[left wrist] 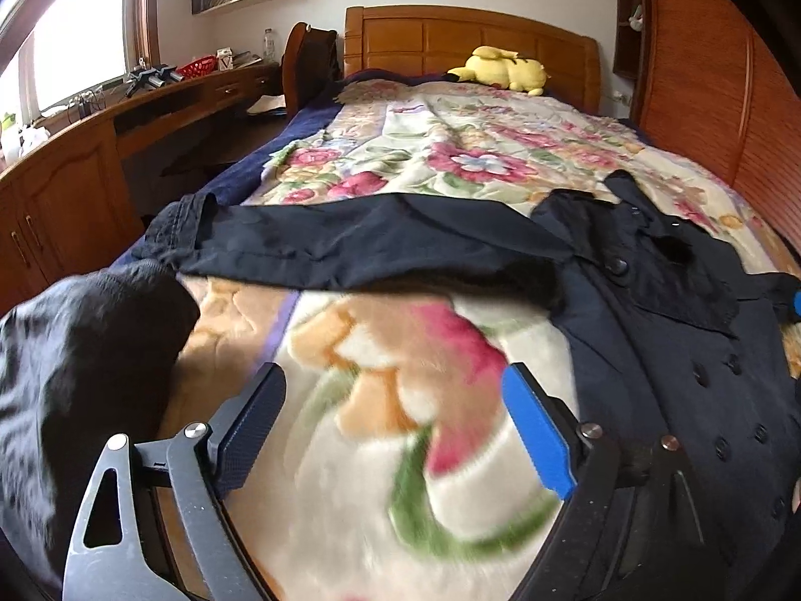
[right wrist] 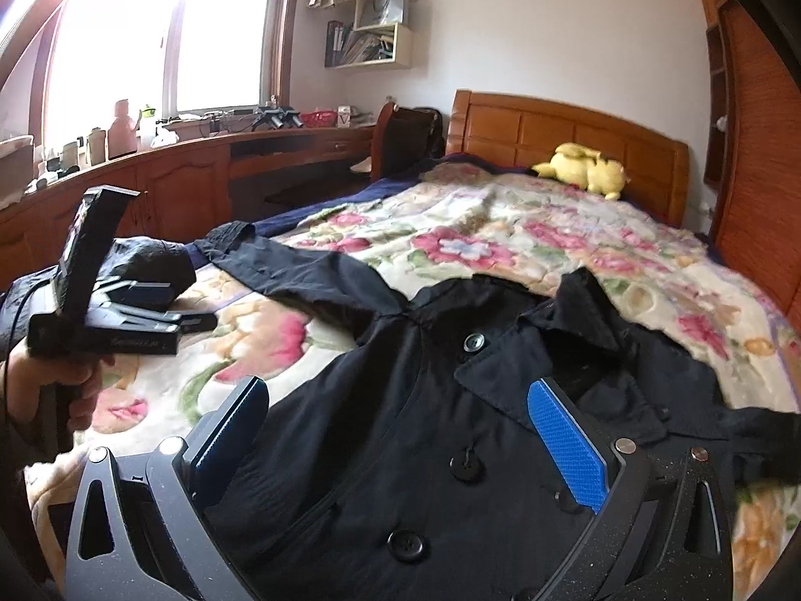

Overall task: Fold large clothes
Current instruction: 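Move the left tool to the coat sleeve cuff and close on it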

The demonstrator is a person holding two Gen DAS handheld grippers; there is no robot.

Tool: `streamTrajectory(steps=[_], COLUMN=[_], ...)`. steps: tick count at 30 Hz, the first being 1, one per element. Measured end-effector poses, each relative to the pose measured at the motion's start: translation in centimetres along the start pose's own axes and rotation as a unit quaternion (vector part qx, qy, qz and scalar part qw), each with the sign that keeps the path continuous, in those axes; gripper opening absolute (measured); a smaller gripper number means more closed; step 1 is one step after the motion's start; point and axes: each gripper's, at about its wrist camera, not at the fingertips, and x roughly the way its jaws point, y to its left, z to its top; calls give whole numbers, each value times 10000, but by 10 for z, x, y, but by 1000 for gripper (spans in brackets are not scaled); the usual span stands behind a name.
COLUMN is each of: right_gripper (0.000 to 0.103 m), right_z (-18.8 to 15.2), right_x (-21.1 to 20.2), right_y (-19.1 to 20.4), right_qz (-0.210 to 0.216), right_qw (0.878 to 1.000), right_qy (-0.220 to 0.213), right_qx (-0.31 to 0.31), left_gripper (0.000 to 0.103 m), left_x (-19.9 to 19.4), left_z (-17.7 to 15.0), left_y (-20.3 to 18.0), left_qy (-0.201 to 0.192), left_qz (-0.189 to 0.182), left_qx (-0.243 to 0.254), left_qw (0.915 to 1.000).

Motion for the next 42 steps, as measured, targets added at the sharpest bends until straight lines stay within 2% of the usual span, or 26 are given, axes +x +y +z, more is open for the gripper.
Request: streamTrajectory(steps=[5, 13, 17, 20, 23, 27, 32, 35, 37, 38, 40, 42], right_gripper=[103, 103, 103, 103, 103, 103, 103, 103, 103, 103, 103, 103], right_z=[-9, -14, -5, -1, -1, -2, 1, 2, 2, 2, 2, 2], right_x=[11, 13, 19, 16, 14, 17, 20, 22, 23, 24, 24, 24], right_y=[-6, -2, 3, 3, 4, 4, 1, -4, -6, -6, -7, -8], right_qz=[-39, -2, -347, -344, -366, -336, -327, -334, -320, -317, -316, -318], right_qw=[9998, 9990, 9983, 9984, 9985, 9984, 9985, 9986, 9986, 9986, 9987, 9987], right_qy=[181, 386, 470, 444, 406, 441, 429, 403, 401, 398, 397, 386], right_qx=[95, 228, 44, 84, 89, 84, 96, 111, 112, 108, 98, 93], left_gripper=[89, 89, 89, 89, 89, 89, 88, 75, 51, 44, 13, 4], left_x=[32, 81, 100, 113, 120, 132, 148, 151, 152, 152, 148, 140], left_z=[22, 49, 61, 62, 56, 50, 46, 48, 50, 51, 55, 59], left_y=[2, 16, 22, 27, 34, 33, 34, 34, 32, 31, 25, 21], left_qy=[88, 222, 243, 385, 523, 752, 956, 994, 1008, 1024, 1007, 847], left_qz=[178, 263, 471, 640, 509, 547, 396, 227, 62, -34, -88, 66], left_qx=[75, -225, -270, -333, -628, -607, -759, -815, -801, -810, -707, -661], left_qw=[9998, 9992, 9982, 9966, 9954, 9938, 9917, 9914, 9917, 9914, 9924, 9942])
